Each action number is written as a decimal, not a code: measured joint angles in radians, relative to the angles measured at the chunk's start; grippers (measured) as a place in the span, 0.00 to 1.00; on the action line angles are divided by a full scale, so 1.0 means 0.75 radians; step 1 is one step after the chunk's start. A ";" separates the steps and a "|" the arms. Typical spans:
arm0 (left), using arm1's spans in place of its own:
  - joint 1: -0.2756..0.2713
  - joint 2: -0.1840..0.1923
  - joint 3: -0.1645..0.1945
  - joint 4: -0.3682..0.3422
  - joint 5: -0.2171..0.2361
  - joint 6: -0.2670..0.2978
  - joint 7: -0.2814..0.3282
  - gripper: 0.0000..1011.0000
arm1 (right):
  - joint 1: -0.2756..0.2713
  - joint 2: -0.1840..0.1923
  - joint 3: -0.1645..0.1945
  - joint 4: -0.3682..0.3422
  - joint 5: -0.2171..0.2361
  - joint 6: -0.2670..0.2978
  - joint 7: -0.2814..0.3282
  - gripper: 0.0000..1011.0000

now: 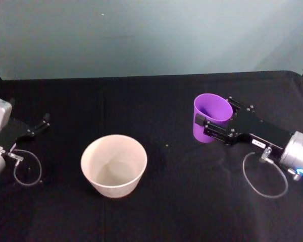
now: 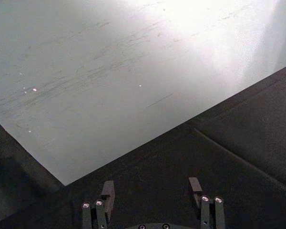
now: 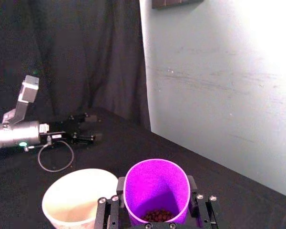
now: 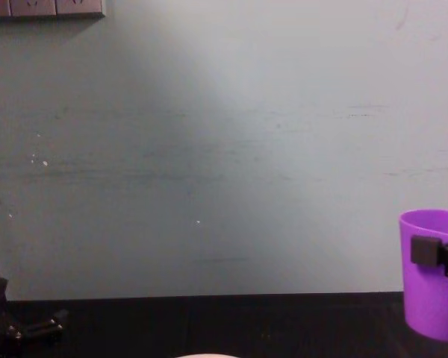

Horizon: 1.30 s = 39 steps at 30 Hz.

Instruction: Pick up the cup and pour the mung beans from the cup into the bowl.

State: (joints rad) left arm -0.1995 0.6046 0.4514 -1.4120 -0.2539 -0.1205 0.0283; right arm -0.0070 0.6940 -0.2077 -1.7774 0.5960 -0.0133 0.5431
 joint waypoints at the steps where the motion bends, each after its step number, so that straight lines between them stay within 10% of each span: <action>1: 0.000 0.000 0.000 0.000 0.000 0.000 0.000 1.00 | 0.001 0.000 0.000 0.001 0.000 0.000 -0.001 0.72; 39: 0.000 0.000 0.000 0.000 0.000 0.000 0.000 1.00 | 0.016 -0.008 -0.008 0.015 -0.003 0.001 0.003 0.72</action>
State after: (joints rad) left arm -0.1995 0.6046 0.4514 -1.4120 -0.2539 -0.1206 0.0283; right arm 0.0052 0.6880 -0.2134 -1.7659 0.5936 -0.0123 0.5457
